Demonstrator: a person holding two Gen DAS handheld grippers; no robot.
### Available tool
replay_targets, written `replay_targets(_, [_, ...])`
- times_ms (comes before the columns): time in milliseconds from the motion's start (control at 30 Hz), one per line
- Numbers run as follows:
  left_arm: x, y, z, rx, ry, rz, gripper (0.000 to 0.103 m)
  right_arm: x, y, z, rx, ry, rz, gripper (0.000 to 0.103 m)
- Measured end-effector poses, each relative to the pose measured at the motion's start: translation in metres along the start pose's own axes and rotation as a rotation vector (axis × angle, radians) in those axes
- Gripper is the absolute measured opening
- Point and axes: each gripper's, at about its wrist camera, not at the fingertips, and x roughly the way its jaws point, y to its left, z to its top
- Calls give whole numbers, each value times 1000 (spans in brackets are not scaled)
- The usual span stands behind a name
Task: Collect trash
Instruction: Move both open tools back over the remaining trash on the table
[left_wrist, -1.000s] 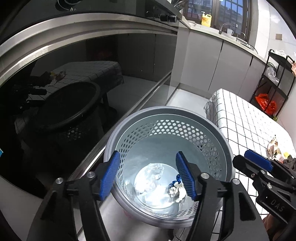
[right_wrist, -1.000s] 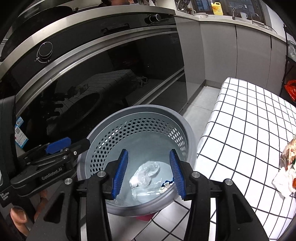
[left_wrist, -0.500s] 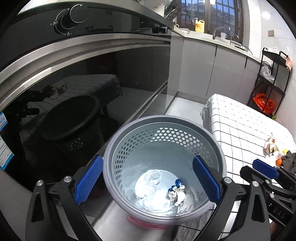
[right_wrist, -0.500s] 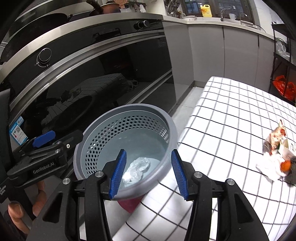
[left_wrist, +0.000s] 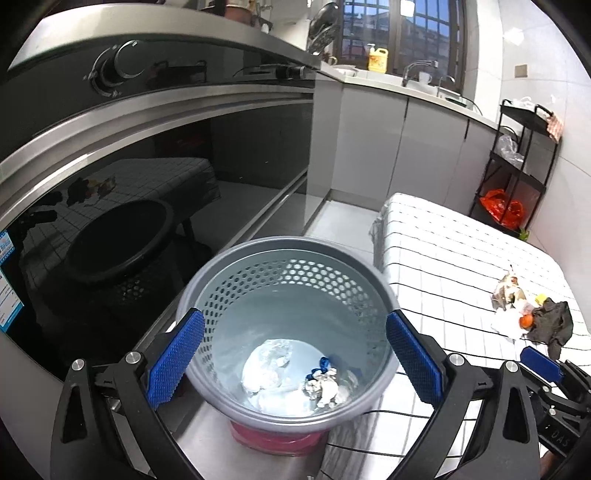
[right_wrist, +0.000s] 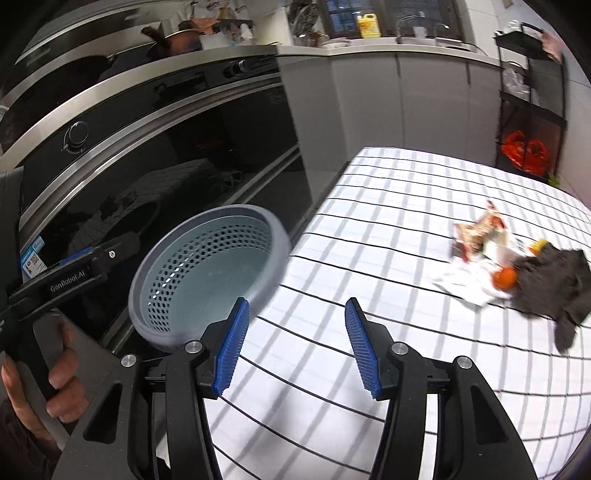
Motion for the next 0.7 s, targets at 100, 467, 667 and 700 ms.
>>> replay_targets(100, [-5,-15,-2,19,-2,-28,97,-16,-19,-5,11,-10,-34,56])
replay_targets(467, [-15,-90,-6,72,-2,-116,97,-79,-119,-10,73,-49,-210,59])
replay_targets(667, [-15,-131,-4,96,-4,-147,97,-91,-167,-10,115,-58,-264,64])
replay_targets(700, [-14,-137,-4,98,-4,-154,97,-90,-175,-9,120,-56,-271,64])
